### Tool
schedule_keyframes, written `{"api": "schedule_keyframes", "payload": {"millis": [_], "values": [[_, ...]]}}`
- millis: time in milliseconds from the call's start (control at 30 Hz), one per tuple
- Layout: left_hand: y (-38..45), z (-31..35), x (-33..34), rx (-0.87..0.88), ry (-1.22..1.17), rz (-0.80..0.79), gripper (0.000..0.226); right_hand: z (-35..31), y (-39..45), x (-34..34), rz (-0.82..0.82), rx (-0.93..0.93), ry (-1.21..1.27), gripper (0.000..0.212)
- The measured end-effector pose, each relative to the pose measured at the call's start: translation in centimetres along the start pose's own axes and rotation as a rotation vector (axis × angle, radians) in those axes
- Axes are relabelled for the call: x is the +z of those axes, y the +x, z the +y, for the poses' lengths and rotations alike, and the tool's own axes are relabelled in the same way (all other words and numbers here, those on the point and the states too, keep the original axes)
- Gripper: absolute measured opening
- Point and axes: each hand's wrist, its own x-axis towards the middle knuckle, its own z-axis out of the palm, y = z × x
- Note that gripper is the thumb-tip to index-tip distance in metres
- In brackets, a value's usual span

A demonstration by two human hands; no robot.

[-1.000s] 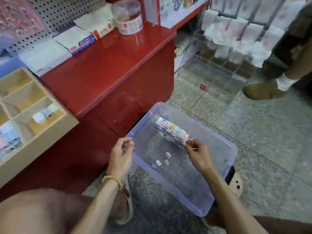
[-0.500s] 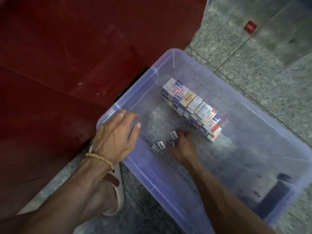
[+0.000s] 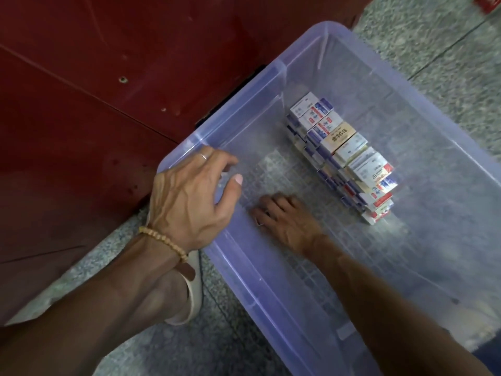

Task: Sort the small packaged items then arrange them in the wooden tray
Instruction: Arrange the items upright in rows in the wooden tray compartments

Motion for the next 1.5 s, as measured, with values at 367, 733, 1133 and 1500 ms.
{"api": "schedule_keyframes", "payload": {"millis": [367,733,1133,1500], "values": [[-0.1,-0.2,0.2,-0.010,0.004,0.014,0.029,1.8,-0.1,-2.6,-0.101,0.494,0.116,0.035],[-0.1,0.1,-0.2,-0.041,0.020,-0.018,0.026,-2.5,2.5,-12.4,0.325,1.569,2.182,0.019],[-0.1,5.4,-5.7,-0.063,-0.431,0.016,0.022,-5.2,4.1,-26.0,0.376,1.297,2.361,0.035],[-2.7,9.0,-17.5,0.203,-0.580,0.017,0.032,-9.8,6.2,-38.2,0.160,0.962,2.001,0.034]]}}
